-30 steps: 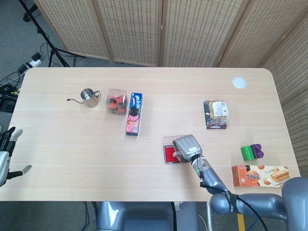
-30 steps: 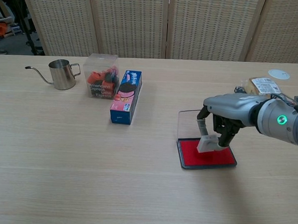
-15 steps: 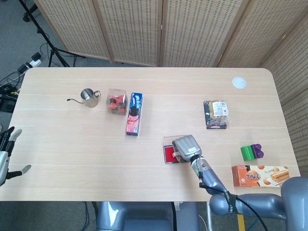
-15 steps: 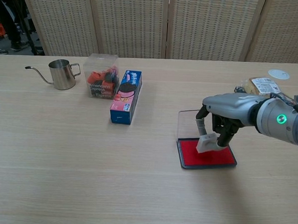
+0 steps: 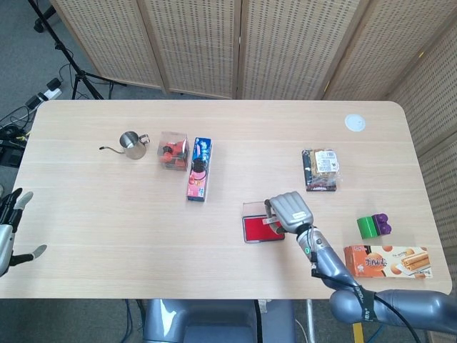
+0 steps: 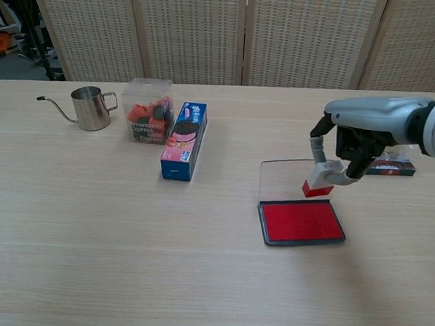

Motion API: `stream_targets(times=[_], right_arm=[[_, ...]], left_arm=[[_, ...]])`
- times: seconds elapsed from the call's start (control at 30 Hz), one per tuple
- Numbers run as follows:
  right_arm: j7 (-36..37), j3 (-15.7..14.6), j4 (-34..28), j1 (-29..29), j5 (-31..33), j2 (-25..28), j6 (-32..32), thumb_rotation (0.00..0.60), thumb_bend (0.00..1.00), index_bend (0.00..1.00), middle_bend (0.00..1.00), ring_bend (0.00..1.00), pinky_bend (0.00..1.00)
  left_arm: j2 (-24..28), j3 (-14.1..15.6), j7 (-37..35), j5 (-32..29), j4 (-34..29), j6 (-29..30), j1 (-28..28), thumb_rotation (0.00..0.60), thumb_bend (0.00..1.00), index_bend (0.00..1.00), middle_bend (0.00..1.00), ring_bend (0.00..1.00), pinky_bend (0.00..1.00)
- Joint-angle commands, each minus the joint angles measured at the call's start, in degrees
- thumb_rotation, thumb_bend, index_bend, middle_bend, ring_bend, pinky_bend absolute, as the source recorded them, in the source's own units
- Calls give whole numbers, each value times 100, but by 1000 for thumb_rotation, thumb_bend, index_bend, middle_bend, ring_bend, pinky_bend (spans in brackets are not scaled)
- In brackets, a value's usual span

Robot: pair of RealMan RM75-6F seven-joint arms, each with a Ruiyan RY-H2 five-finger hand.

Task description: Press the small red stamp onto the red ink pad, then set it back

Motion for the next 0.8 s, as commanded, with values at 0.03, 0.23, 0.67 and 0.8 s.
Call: stream_targets(times=[0.03,0.23,0.67,0.8], right_arm=[[374,-184,267,-204,24,153,-268,600,672,574,967,1000,1000],[1012,-328,922,-440,-332,94,-686,600,672,574,967,1000,1000],[1635,-403,1527,-689,-816,-13,-983,600,672,574,966,1000,1000],[1743,-403,1583,-746,-895,24,-1014,600,653,575,963,1000,1000]], left_arm=[[-9,17,26,48,-1,29,8,600,0,0,0,0,0],[-23,22,62,56,-5,35,9,600,0,0,0,0,0],[-37,16,112,11,-4,8,3,600,0,0,0,0,0],[-44,24,133,22,-5,15,7,600,0,0,0,0,0]])
